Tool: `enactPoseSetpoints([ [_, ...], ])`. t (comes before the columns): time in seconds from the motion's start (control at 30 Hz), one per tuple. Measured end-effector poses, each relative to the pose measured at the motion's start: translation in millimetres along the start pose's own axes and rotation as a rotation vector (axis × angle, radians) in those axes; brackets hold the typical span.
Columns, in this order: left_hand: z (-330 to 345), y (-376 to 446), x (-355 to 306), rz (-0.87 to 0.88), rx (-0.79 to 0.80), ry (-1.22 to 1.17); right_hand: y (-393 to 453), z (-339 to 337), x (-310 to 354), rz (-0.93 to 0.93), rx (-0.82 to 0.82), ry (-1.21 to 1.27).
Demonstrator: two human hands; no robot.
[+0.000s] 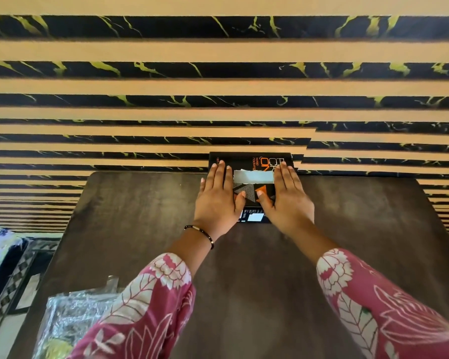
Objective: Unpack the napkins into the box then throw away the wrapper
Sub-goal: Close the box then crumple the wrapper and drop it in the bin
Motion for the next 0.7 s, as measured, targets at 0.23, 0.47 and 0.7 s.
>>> enactPoseSetpoints([
  [0.23, -18, -14, -12, 0.018, 0.071, 0.136, -9, -20, -1, 0.069, 0.109, 0.195],
  [0.47, -67, -180, 18, -0.191, -0.087, -0.008, -164, -17, 23, 0.039, 0.053, 0.423],
  [0.7, -34, -345, 77, -0.63, 0.146, 0.128, -299, 42, 52, -0.05, 0.376, 0.391],
])
Point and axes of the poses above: each hand's wrist, its own y-axis towards the middle knuckle, its own z-axis out of the palm, x = y × z, the point moved 9 cm from there along y, towards the middle knuckle, and after that the axes turned 10 degrees about -x, right-handed, at the moved point
